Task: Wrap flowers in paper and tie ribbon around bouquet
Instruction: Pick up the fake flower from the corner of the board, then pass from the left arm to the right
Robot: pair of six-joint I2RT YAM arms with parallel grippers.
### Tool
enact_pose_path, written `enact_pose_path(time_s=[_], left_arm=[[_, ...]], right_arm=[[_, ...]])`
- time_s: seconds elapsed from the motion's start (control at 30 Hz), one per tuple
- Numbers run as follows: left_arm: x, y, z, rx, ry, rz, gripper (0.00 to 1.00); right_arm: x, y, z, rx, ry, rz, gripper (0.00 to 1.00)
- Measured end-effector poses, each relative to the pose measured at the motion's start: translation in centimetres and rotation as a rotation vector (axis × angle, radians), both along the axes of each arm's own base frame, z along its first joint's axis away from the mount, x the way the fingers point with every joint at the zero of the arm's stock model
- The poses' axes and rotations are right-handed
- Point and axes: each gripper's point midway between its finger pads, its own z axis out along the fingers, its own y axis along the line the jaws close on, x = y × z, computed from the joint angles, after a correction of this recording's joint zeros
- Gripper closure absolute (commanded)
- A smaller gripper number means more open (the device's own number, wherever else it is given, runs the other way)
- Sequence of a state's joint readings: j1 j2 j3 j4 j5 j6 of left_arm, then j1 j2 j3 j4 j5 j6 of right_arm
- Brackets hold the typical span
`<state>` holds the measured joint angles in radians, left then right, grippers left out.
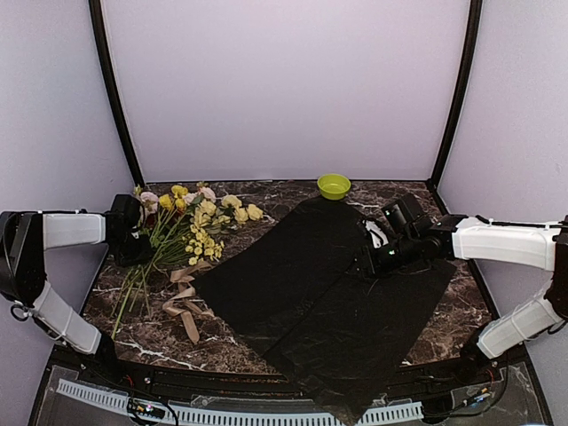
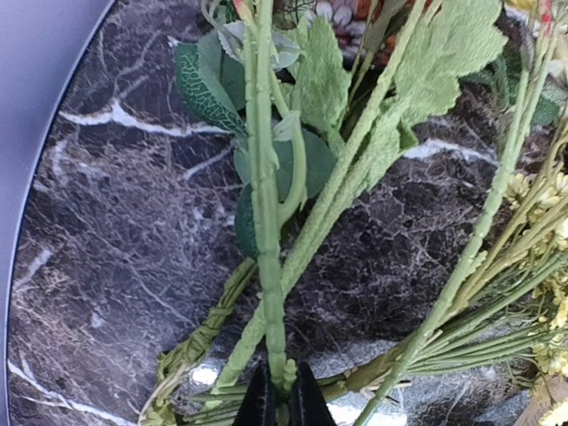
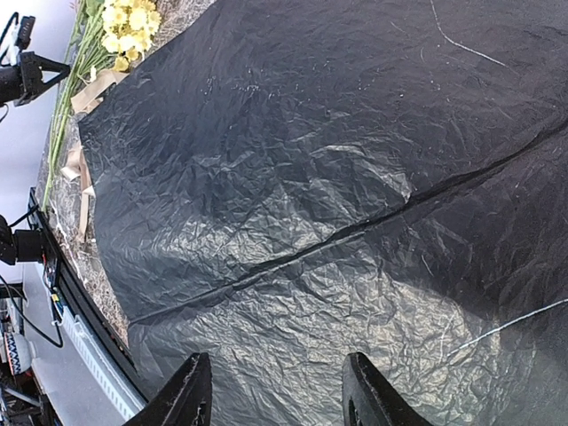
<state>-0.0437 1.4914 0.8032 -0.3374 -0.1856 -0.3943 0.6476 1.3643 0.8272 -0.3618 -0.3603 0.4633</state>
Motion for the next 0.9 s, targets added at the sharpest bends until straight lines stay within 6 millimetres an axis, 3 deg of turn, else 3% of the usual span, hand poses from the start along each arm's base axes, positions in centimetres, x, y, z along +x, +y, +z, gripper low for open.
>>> enact_pose_path(time_s=[0.27, 0.4, 0.47, 0.63, 0.7, 0.8, 0.9], left_arm=[[0.1, 0.6, 4.4, 0.035, -0.119, 0.002, 1.00], [0.2, -0.2, 9.1, 0.016, -0.269, -0.027, 1.00], [0.2, -2.0, 12.0, -0.016, -0.372, -0.079, 1.00], [-0.9, -11.6, 19.9, -0.201, -0.633, -0.342, 1.00], [-2.1, -16.8, 22.2, -0.301, -0.706, -0.473, 1.00], [-4.8, -24.0, 23.6, -0.432, -0.744, -0.659, 1.00], [-7.3, -30.3, 23.4, -0.536, -0.739, -0.805, 1.00]], right_arm=[[-0.2, -0.2, -0.2, -0.009, 0.006, 0.000, 0.50], [-0.4, -0.4, 0.1, -0.012, 0.005, -0.001, 0.50], [-0.4, -0.3, 0.8, -0.001, -0.006, 0.000, 0.50], [-0.8, 1.9, 4.2, 0.109, -0.081, 0.050, 0.51], [-1.3, 3.8, 6.5, 0.185, -0.128, 0.093, 0.51], [-2.2, 7.1, 10.7, 0.323, -0.209, 0.162, 0.50], [-3.1, 9.9, 14.9, 0.461, -0.281, 0.214, 0.50]])
